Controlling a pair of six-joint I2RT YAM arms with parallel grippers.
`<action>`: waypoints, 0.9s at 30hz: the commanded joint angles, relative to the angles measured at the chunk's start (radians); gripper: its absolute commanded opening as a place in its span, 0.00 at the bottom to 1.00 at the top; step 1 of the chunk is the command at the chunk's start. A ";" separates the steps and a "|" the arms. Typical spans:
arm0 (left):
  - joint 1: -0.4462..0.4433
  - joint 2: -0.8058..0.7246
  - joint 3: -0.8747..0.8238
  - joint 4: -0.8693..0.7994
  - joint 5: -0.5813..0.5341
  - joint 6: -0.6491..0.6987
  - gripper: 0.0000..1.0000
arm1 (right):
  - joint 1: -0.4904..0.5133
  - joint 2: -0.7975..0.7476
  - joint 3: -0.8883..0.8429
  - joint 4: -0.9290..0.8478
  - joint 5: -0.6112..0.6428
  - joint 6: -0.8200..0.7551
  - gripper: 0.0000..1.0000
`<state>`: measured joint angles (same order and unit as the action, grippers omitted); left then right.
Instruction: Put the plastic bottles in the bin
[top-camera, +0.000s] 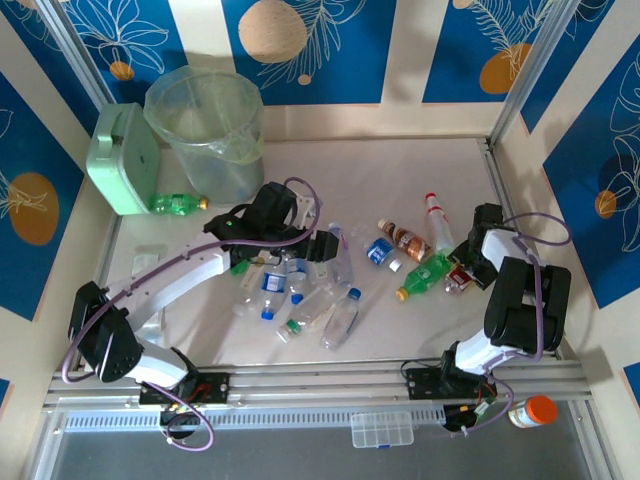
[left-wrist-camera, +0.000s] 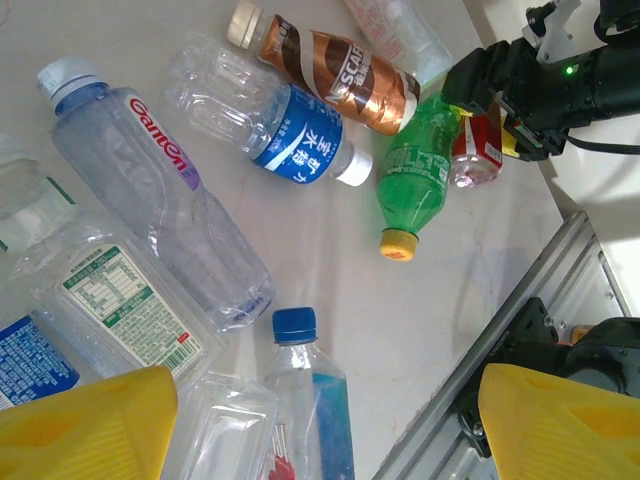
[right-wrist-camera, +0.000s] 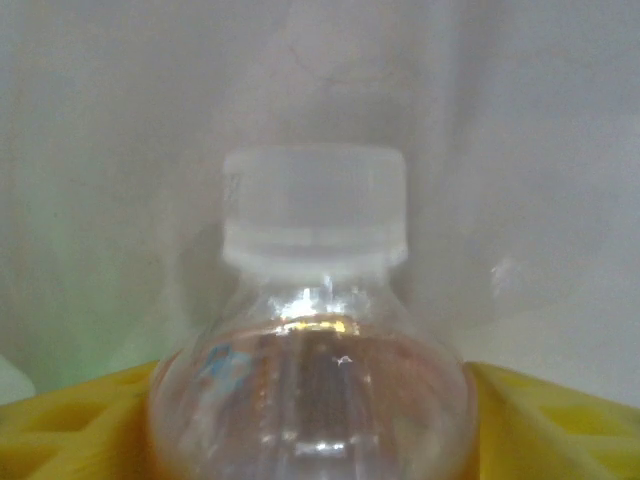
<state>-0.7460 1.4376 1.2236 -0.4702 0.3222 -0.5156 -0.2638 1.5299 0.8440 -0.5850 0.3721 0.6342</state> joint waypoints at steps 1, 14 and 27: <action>0.020 -0.034 -0.012 0.029 0.032 0.007 0.79 | -0.001 -0.015 0.032 -0.024 -0.017 0.003 0.78; 0.047 -0.042 -0.019 0.044 0.044 -0.001 0.79 | -0.016 0.026 0.083 -0.100 0.015 0.127 0.65; 0.053 -0.032 -0.022 0.051 0.046 0.000 0.79 | -0.018 0.010 0.066 -0.082 0.019 0.113 0.47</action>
<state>-0.7059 1.4277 1.2106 -0.4412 0.3481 -0.5186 -0.2771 1.5803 0.9134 -0.6434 0.3840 0.7349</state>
